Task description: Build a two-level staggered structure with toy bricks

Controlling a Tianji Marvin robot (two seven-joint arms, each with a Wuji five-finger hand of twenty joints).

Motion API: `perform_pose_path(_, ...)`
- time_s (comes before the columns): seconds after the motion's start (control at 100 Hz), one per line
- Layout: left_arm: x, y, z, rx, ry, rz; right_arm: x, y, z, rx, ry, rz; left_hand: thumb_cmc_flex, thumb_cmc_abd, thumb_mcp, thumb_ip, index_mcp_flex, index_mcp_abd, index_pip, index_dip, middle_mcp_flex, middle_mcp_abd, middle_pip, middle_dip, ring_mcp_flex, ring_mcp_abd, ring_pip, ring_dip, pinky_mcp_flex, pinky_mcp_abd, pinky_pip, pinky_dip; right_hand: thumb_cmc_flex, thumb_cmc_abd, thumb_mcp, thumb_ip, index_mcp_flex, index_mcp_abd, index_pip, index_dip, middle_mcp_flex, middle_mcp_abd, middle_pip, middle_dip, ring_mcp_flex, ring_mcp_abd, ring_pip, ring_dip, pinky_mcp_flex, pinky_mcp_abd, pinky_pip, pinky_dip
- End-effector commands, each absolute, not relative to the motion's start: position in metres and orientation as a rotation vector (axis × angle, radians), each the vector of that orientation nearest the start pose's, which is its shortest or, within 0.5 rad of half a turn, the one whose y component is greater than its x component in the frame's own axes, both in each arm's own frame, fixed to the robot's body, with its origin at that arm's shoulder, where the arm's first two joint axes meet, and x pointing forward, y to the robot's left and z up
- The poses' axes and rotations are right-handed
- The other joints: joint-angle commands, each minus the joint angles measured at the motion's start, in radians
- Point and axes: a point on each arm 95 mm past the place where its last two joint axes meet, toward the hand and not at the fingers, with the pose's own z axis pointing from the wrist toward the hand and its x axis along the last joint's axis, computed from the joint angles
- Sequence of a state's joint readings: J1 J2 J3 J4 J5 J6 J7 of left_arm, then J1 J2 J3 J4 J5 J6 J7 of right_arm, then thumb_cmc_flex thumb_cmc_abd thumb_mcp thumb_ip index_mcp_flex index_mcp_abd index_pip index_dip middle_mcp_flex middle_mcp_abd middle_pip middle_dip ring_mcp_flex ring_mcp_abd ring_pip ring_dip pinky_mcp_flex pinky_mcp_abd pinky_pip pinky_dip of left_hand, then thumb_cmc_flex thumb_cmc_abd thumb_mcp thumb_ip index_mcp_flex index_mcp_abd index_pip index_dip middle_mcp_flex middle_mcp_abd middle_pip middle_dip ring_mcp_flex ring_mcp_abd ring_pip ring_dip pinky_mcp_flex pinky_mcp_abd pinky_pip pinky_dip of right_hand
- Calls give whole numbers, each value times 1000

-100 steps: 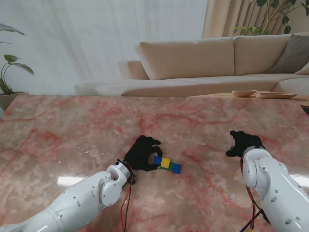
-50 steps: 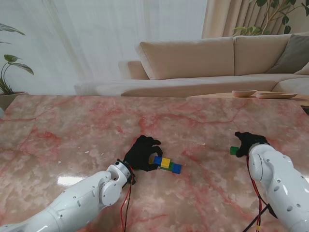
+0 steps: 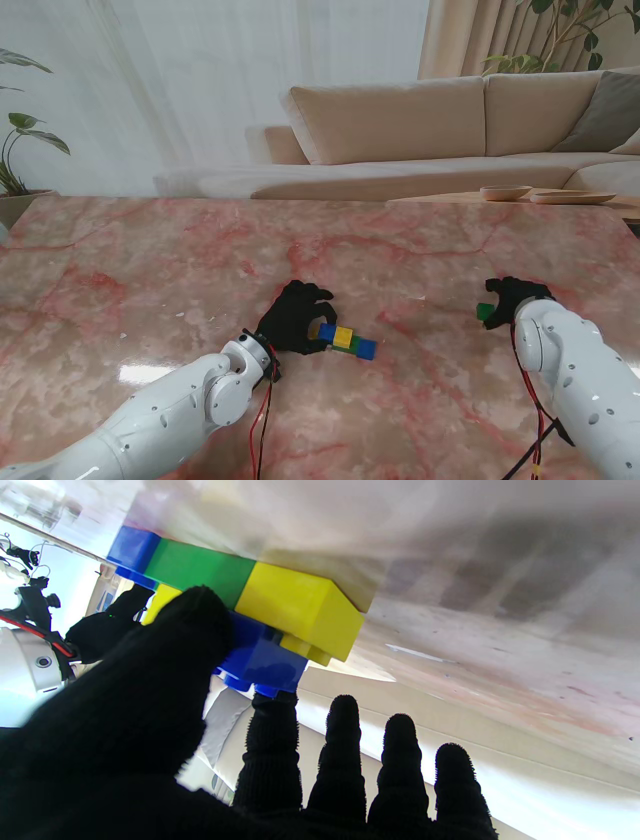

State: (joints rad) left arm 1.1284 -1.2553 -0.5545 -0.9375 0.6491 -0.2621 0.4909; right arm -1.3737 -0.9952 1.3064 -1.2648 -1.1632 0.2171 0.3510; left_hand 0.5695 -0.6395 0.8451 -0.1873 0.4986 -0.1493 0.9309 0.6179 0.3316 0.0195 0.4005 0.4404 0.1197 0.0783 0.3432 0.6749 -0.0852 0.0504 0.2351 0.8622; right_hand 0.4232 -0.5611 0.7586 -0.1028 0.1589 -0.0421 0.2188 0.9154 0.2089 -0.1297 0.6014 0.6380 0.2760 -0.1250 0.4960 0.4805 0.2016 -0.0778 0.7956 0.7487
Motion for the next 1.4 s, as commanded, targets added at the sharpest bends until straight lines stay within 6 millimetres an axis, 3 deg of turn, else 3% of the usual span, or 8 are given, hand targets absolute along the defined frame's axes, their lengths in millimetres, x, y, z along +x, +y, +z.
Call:
perform_pose_path(0.0, 401, -99, -464, -1267, 1696, -1801, 449, -173, -362, 1506, 1521, 609, -8, 5, 35, 3, 16, -24, -2, 18, 9, -16, -10, 3, 18, 17, -4, -1, -9, -1, -1, 16, 18, -4, -13, -11, 8, -27, 27, 46, 16, -29, 16, 21, 34, -23, 27, 20, 9, -20, 50, 40)
perform_pose_path(0.21, 401, -98, -465, -1268, 1696, -1801, 450, -173, -367, 1477, 1523, 621, -9, 5, 34, 4, 16, -25, -3, 18, 8, -17, -10, 3, 19, 16, -5, -1, -9, -1, -3, 14, 44, -21, 41, -22, 147, -99, 114, 151, 176, -83, 81, 66, 131, -50, 122, 69, 60, -31, 148, 65)
perform_pose_path(0.59, 401, -97, -465, -1269, 1700, -1802, 448, -172, -370, 1436, 1511, 639, -11, 7, 32, 4, 15, -25, 0, 21, 8, -17, -11, 2, 19, 15, -6, -2, -8, 0, -6, 7, 54, -41, 114, -39, 345, -194, 276, 217, 413, -120, 106, 98, 310, -76, 234, 137, 159, -25, 265, 73)
perform_pose_path(0.89, 400, -96, -465, -1266, 1707, -1804, 444, -167, -377, 1440, 1534, 679, -12, 7, 30, 4, 13, -29, 3, 25, 9, -18, -12, 2, 21, 15, -7, -1, -8, -1, -6, 6, 63, -42, 89, -39, 279, -133, 238, -10, 394, -114, 63, 103, 296, -80, 228, 158, 136, -15, 247, 56)
perform_pose_path(1.04, 399, -96, -465, -1265, 1710, -1799, 442, -166, -381, 1439, 1526, 694, -13, 8, 30, 5, 13, -28, 3, 26, 8, -18, -12, 2, 21, 14, -7, -1, -8, -1, -6, 5, 70, -55, 140, -36, 361, -222, 401, 57, 473, -134, 84, 115, 349, -91, 256, 174, 173, -17, 271, 71)
perform_pose_path(1.08, 399, -96, -465, -1264, 1711, -1799, 442, -166, -381, 1437, 1525, 698, -14, 8, 29, 5, 13, -28, 3, 27, 9, -19, -12, 2, 22, 14, -7, -2, -8, 0, -6, 4, 88, -63, 135, -82, 378, -243, 430, 53, 506, -142, 87, 119, 372, -95, 266, 181, 186, -18, 281, 74)
perform_pose_path(1.16, 399, -95, -465, -1264, 1713, -1799, 442, -166, -382, 1436, 1523, 706, -14, 8, 29, 5, 13, -29, 3, 27, 9, -18, -12, 2, 22, 15, -8, -2, -8, 0, -6, 4, 130, -94, 157, -142, 415, -288, 511, -9, 589, -146, 71, 222, 419, -104, 286, 200, 210, -17, 304, 79)
perform_pose_path(1.39, 398, -95, -465, -1261, 1716, -1797, 441, -165, -385, 1441, 1514, 725, -14, 9, 29, 6, 13, -28, 2, 28, 8, -19, -12, 2, 23, 14, -7, -1, -7, 0, -6, 2, 160, -127, 177, -161, 476, -345, 610, -86, 710, -150, 31, 286, 499, -112, 318, 231, 260, -14, 350, 85)
